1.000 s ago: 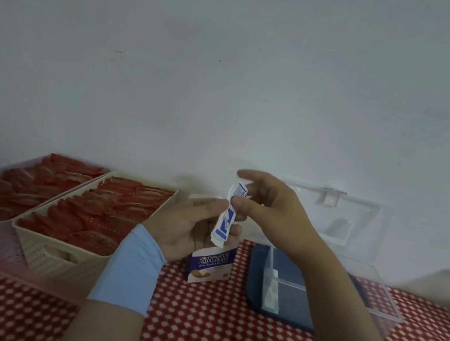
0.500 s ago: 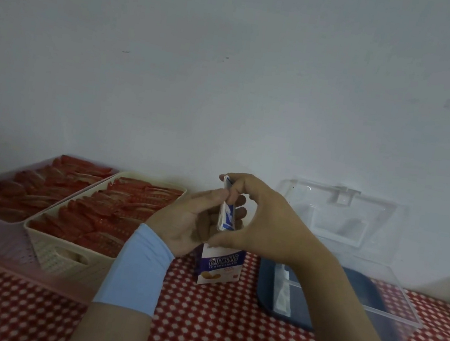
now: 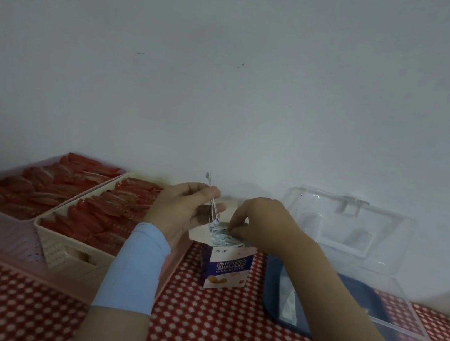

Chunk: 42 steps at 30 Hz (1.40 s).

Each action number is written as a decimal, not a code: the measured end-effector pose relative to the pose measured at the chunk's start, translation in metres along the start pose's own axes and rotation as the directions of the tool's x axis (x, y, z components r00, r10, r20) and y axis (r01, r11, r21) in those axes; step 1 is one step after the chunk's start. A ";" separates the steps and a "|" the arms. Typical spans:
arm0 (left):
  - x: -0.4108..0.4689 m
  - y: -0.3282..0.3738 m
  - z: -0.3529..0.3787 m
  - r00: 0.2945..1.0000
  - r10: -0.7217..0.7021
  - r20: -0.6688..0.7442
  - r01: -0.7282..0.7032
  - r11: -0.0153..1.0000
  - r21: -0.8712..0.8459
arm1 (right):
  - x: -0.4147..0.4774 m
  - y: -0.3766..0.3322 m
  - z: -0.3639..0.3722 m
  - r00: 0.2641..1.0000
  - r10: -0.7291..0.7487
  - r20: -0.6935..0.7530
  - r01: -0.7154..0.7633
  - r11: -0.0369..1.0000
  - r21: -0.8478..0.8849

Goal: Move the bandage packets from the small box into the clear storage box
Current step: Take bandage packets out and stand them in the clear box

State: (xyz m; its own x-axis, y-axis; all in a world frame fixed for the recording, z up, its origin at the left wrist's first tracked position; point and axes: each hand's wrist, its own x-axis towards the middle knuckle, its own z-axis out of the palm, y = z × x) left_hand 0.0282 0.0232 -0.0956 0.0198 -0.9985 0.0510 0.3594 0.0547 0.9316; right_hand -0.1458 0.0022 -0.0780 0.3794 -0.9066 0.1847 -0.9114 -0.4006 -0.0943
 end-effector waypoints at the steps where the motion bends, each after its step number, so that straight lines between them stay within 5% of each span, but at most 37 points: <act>1: 0.000 -0.001 0.000 1.000 -0.001 -0.005 0.001 1.000 0.010 | 0.001 0.000 0.000 1.000 -0.007 -0.002 0.007 1.000 -0.015; 6: 0.002 -0.004 0.002 0.999 -0.002 -0.040 0.005 0.998 0.057 | 0.003 0.000 0.001 1.000 -0.021 0.015 0.022 0.998 -0.061; 13: 0.004 -0.004 0.001 0.997 0.047 -0.067 -0.039 0.993 0.114 | -0.005 0.011 -0.003 0.981 0.074 -0.178 -0.009 0.940 0.341; 21: 0.004 -0.005 0.001 0.996 0.071 -0.062 -0.060 0.984 0.165 | -0.015 0.006 0.000 0.998 -0.020 -0.051 0.037 0.939 0.342; 26: 0.003 -0.004 0.002 0.996 0.078 -0.048 -0.070 0.986 0.151 | -0.017 0.015 -0.009 0.966 0.160 -0.205 -0.054 0.895 0.443; 28: 0.002 -0.003 0.005 0.997 0.073 -0.017 -0.070 0.986 0.152 | -0.027 0.021 -0.023 0.942 0.264 -0.210 -0.060 0.744 0.666; 31: -0.002 -0.004 0.016 0.994 0.016 0.112 -0.024 0.997 0.070 | -0.047 0.029 -0.042 0.970 0.222 -0.098 -0.045 0.561 0.827; 35: -0.014 -0.007 0.038 0.915 -0.114 0.388 0.137 0.990 -0.032 | -0.060 0.033 -0.044 0.977 0.168 -0.131 0.008 0.586 0.810; 42: -0.024 -0.022 0.062 0.853 -0.211 0.477 0.261 0.965 -0.040 | -0.074 0.043 -0.028 0.961 0.227 -0.160 0.001 0.575 0.818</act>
State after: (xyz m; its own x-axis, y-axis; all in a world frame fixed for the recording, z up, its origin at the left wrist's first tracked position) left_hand -0.0385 0.0458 -0.0952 -0.5039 -0.8636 0.0183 0.3887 -0.2078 0.8976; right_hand -0.2176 0.0558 -0.0685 0.1321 -0.9405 0.3129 -0.3931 -0.3395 -0.8545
